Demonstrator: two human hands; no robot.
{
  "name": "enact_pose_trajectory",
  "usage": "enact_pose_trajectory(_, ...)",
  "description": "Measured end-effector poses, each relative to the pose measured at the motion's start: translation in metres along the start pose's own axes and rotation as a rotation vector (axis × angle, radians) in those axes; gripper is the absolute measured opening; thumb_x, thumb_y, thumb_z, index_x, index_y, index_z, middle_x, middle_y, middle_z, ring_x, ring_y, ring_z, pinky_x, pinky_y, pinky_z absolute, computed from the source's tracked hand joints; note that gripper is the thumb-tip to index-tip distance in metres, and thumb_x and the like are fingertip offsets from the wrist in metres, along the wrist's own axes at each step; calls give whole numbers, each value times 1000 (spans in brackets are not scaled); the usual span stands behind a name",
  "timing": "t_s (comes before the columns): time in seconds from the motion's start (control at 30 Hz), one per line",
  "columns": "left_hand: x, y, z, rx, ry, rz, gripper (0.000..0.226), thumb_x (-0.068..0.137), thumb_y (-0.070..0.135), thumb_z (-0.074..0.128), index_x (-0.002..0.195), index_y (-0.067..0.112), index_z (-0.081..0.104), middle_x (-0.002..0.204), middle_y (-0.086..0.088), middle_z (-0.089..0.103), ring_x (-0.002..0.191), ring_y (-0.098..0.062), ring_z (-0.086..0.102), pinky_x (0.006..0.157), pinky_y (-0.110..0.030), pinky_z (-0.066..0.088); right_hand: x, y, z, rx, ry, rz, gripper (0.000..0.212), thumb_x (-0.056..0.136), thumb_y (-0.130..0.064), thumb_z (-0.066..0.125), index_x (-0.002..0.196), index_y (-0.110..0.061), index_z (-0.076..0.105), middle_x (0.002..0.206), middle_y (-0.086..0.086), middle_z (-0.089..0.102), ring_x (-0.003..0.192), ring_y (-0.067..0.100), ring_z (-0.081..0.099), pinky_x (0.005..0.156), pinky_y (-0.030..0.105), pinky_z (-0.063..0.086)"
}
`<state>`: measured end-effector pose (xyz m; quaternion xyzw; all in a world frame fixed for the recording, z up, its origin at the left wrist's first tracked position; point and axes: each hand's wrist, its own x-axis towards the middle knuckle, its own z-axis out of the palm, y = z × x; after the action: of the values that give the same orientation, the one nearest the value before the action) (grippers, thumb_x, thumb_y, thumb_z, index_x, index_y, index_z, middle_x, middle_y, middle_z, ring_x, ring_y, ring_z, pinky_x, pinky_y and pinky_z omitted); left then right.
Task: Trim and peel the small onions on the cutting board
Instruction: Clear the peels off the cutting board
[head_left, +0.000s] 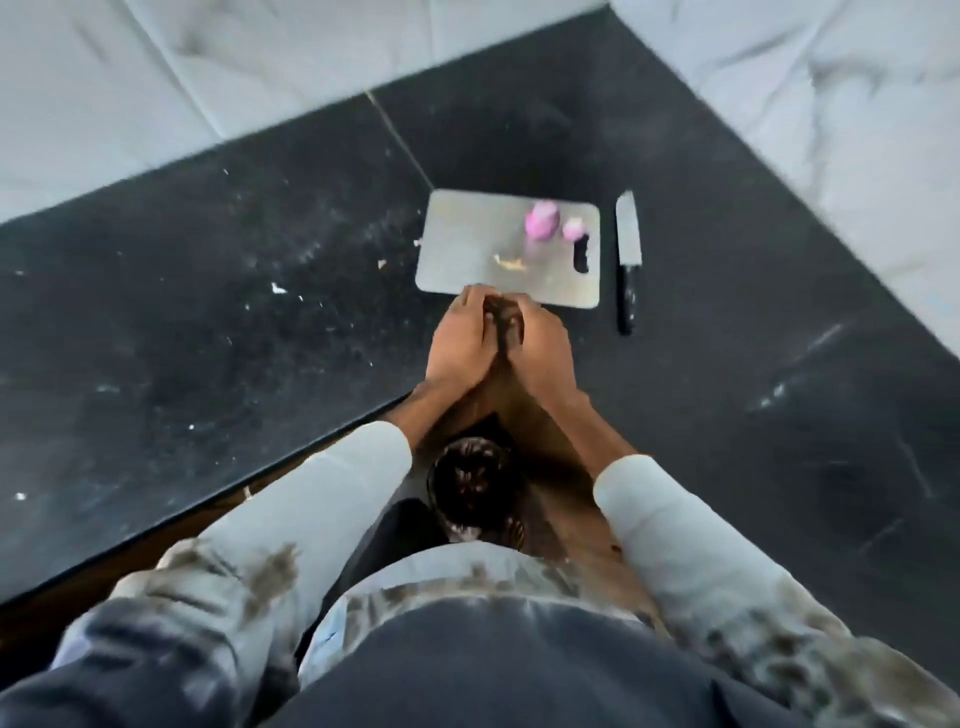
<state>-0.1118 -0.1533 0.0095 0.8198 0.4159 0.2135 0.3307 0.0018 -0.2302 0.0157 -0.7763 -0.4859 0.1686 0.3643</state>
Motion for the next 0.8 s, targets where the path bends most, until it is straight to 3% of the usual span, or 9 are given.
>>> enact_pose_trajectory(0.07,25,-1,-10,26,5,-17,31,98,7,51,128,12,58,128,-6,61,110,-27,64,99,-43,55,25,-3,-4,-41,2,-18,34,102,-16,54,133,-21,65,126,-1,73,114,21,68,101,37,54)
enact_pose_trajectory(0.23,72,-14,-27,114,-67,-6,40,97,6,54,137,11,57,135,-6,54,125,-27,56,109,-39,49,75,8,-2,-174,25,-3,34,97,0,58,128,-7,69,120,8,70,112,27,65,101,45,55)
enact_pose_trajectory(0.37,98,-35,-36,159,-85,-55,42,97,10,57,139,14,58,137,-3,53,128,-25,54,108,-42,50,94,14,3,-237,14,15,33,99,-2,65,131,-3,69,129,13,67,124,31,60,106,38,49)
enact_pose_trajectory(0.5,107,-53,-42,186,-94,-91,42,97,8,56,139,14,58,137,-3,54,127,-25,55,108,-41,50,105,17,14,-291,-47,38,36,97,-6,72,131,4,68,129,18,68,126,34,57,113,44,43)
enact_pose_trajectory(0.57,110,-60,-45,201,-61,-108,40,97,7,57,137,12,58,135,-5,55,125,-25,56,104,-40,50,109,23,26,-300,-50,44,37,95,-8,76,130,0,70,123,15,69,120,32,58,112,43,43)
enact_pose_trajectory(0.7,111,-79,-56,164,98,-277,39,93,0,61,131,12,62,132,-4,57,124,-25,57,100,-42,53,119,35,54,-335,-57,137,36,98,-17,72,133,-12,69,124,4,60,116,24,53,105,23,34)
enact_pose_trajectory(0.8,112,-100,-68,164,161,-372,46,89,-4,67,133,11,61,135,-6,56,126,-26,56,102,-43,53,128,21,58,-297,-9,142,30,98,-9,71,128,-7,70,125,8,60,114,26,54,103,30,42)
